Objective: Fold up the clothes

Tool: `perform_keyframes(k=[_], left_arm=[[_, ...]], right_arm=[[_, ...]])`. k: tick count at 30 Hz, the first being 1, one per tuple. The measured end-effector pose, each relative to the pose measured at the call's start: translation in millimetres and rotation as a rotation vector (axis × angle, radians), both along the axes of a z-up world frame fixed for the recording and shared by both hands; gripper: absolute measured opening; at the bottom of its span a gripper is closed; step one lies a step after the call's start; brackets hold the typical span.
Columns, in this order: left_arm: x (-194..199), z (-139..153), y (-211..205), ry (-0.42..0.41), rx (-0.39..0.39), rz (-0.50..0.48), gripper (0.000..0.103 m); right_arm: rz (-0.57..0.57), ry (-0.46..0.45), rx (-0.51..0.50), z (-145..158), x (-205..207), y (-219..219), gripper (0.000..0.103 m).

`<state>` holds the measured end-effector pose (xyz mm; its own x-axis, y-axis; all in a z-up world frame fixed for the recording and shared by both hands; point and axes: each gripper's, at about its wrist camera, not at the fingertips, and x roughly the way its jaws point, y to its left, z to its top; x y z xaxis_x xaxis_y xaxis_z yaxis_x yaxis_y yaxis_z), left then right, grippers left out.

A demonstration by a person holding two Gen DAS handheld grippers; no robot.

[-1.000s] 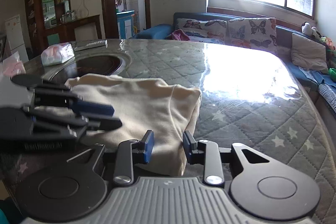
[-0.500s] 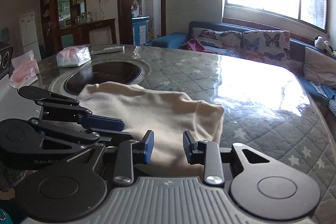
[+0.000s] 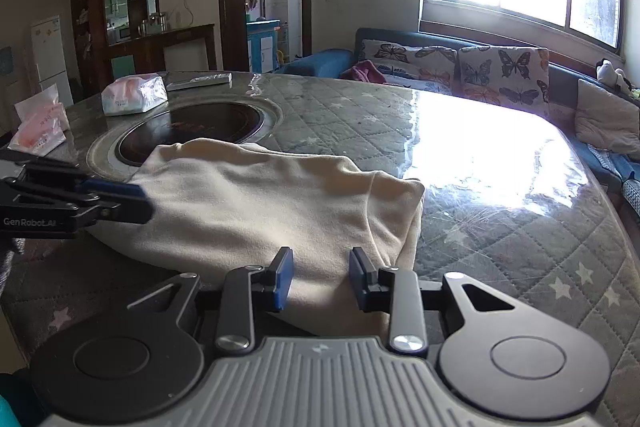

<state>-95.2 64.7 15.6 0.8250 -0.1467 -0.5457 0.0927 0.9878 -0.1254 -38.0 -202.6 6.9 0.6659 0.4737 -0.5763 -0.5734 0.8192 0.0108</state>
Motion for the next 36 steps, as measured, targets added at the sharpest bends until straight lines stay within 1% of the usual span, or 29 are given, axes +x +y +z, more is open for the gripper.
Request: perform_keyframes(k=[2, 8, 11, 14, 19, 23, 27, 32, 36], left_arm=[[-6.2, -2.1, 10.2, 0.008, -0.018, 0.019, 0.023], [-20.5, 2.1, 23.3, -0.007, -0.07, 0.011, 0.022], [-21.3, 6.5, 27.2, -0.02, -0.075, 0.015, 0.023], [-19.1, 5.0, 33.4, -0.004, -0.068, 0.025, 0.023], [-16.7, 11.1, 39.2, -0.011, -0.075, 0.018, 0.023], [0.0, 18.2, 41.8, -0.025, -0.075, 0.021, 0.025], [26.0, 19.8, 41.4, -0.017, -0.042, 0.034, 0.031], [55.8, 13.9, 46.3, 0.029, -0.052, 0.05, 0.04], [70.4, 4.8, 50.5, 0.066, -0.054, 0.071, 0.041]], right_arm=[[-0.001, -0.001, -0.003, -0.8, -0.4, -0.1, 0.031], [0.002, 0.001, -0.013, -1.4, -0.1, -0.5, 0.031], [0.007, 0.008, -0.019, -0.1, 1.0, 0.1, 0.031], [0.016, 0.014, -0.028, 3.7, 3.2, 1.1, 0.031], [0.036, -0.015, -0.038, 16.6, 18.1, 5.1, 0.032], [0.043, -0.034, -0.054, 20.3, 39.6, 13.4, 0.032], [0.035, 0.002, -0.039, 14.5, 71.3, 20.5, 0.032], [0.055, 0.045, -0.015, 9.2, 91.5, 29.7, 0.032], [0.038, 0.079, -0.005, -1.1, 105.4, 31.4, 0.03]])
